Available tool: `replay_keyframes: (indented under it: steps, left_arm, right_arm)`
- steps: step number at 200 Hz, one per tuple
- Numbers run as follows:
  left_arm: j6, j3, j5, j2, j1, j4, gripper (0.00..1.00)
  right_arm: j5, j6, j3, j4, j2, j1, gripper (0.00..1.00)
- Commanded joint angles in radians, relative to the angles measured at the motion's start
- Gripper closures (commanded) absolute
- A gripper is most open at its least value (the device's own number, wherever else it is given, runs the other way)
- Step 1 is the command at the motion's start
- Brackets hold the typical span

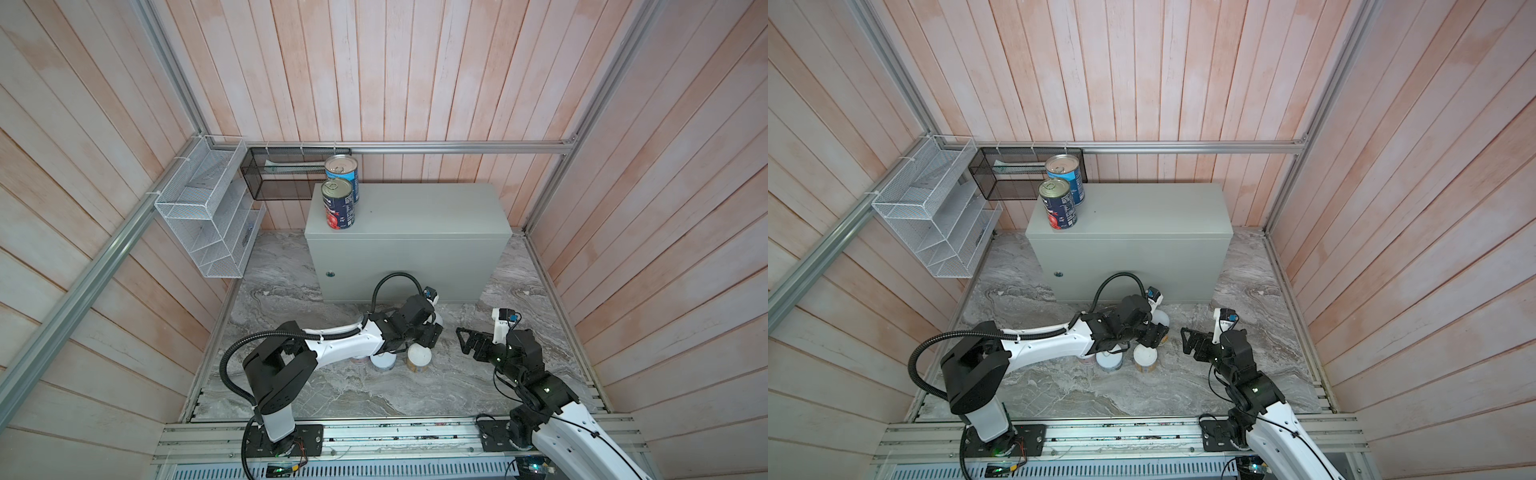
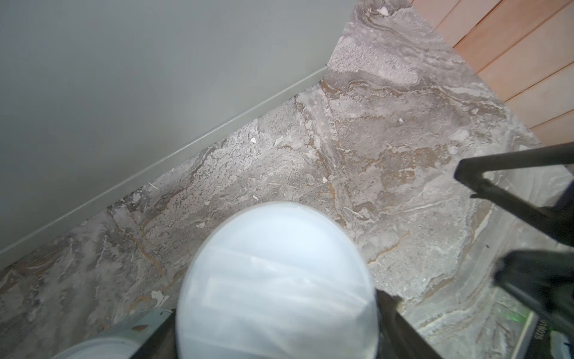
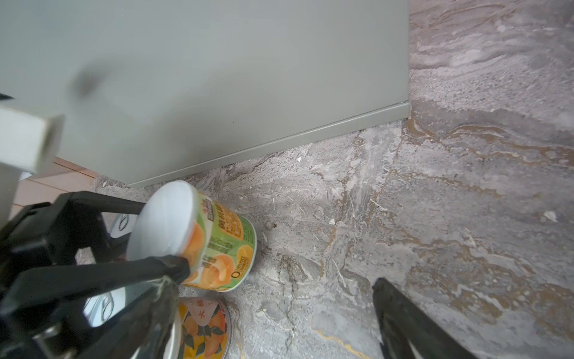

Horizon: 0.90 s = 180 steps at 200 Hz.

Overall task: Place and organize the canned foods onto the counter
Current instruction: 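Close the left gripper on the green-and-orange fruit can and lift it, then move the fruit can toward the right gripper while the right gripper reaches to it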

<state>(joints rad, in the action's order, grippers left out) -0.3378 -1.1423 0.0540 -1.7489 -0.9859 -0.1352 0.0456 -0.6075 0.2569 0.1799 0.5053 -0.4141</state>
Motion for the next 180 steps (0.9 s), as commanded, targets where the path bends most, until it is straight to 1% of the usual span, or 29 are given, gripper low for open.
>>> replay_keyframes:
  steps: [1,14,17,35,70,95,111,154,180]
  left_arm:
    - [-0.012,-0.005,-0.023,0.066,0.022,0.062,0.49]
    - [-0.015,-0.003,-0.054,0.071,0.023,0.068,0.50]
    - [-0.018,-0.001,-0.060,0.072,0.055,0.068,0.50]
    - [-0.035,0.008,-0.087,0.084,0.081,0.072,0.51]
    - [-0.034,0.041,-0.095,0.123,0.095,0.091,0.51]
    - [-0.024,0.049,-0.073,0.150,0.096,0.054,0.51]
    - [-0.019,0.074,-0.059,0.183,0.099,0.059,0.51]
    - [-0.013,0.137,-0.001,0.282,0.114,0.038,0.52]
    - [-0.007,0.190,0.020,0.359,0.127,0.034,0.52]
  right_arm:
    - [0.004,0.015,0.020,-0.016,0.007,0.006,0.03]
    - [0.002,0.020,0.023,-0.022,0.011,0.006,0.03]
    - [0.002,0.021,0.024,-0.025,0.012,0.006,0.03]
    - [0.004,0.029,0.034,-0.035,0.026,0.005,0.03]
    - [0.032,0.072,0.064,-0.070,0.081,0.006,0.03]
    - [0.045,0.116,0.111,-0.094,0.137,0.006,0.03]
    - [0.063,0.135,0.138,-0.108,0.177,0.006,0.03]
    - [0.145,0.127,0.125,-0.224,0.272,-0.001,0.03]
    - [0.154,0.113,0.133,-0.279,0.319,-0.019,0.03]
